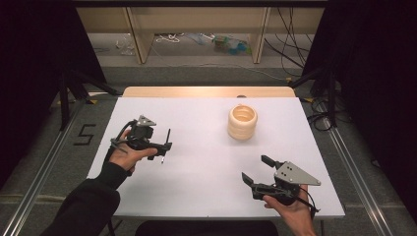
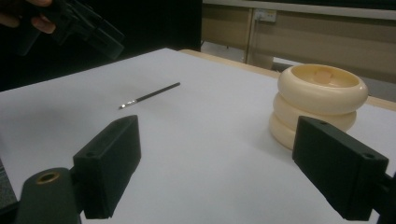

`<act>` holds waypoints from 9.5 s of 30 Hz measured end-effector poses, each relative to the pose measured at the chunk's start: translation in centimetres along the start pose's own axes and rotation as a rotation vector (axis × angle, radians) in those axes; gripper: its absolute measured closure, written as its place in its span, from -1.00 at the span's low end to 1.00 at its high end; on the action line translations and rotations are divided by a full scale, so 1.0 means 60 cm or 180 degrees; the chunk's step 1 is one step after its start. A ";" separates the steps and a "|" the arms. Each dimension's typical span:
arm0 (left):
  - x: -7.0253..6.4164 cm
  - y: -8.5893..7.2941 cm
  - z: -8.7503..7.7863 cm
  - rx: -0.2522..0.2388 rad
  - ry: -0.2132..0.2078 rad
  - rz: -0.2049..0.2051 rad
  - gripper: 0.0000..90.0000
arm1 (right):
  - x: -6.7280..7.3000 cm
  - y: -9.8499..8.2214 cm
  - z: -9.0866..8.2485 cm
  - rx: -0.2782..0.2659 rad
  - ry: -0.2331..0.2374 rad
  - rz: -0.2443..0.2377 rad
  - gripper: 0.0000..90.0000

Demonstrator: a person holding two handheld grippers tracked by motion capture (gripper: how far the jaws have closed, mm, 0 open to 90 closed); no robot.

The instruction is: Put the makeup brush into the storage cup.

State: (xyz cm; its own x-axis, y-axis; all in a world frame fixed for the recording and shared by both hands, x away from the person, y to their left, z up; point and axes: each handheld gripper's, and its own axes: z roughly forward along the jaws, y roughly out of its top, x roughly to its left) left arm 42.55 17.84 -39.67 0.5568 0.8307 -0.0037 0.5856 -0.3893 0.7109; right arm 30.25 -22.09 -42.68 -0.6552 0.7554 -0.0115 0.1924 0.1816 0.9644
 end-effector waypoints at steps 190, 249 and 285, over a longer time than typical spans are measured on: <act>0.035 0.037 0.142 0.1376 -0.0241 -0.0221 0.90 | 0.007 -0.002 0.006 0.0060 0.0191 -0.0059 -0.59; -0.187 0.006 0.024 0.1097 -0.1219 0.1193 0.90 | 0.068 0.045 0.042 0.0572 0.0679 -0.1913 -0.61; -0.241 0.009 0.012 0.1248 -0.1429 0.1499 0.90 | 0.100 0.031 0.100 0.0872 0.1174 -0.2946 -0.18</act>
State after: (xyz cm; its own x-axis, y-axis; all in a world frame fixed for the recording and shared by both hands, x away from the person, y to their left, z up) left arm 35.21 5.32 -39.72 0.9370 0.3325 -0.1073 0.3465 -0.8454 0.4065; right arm 31.07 -13.43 -42.54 -0.8058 0.0154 -0.5920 -0.3715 0.7654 0.5255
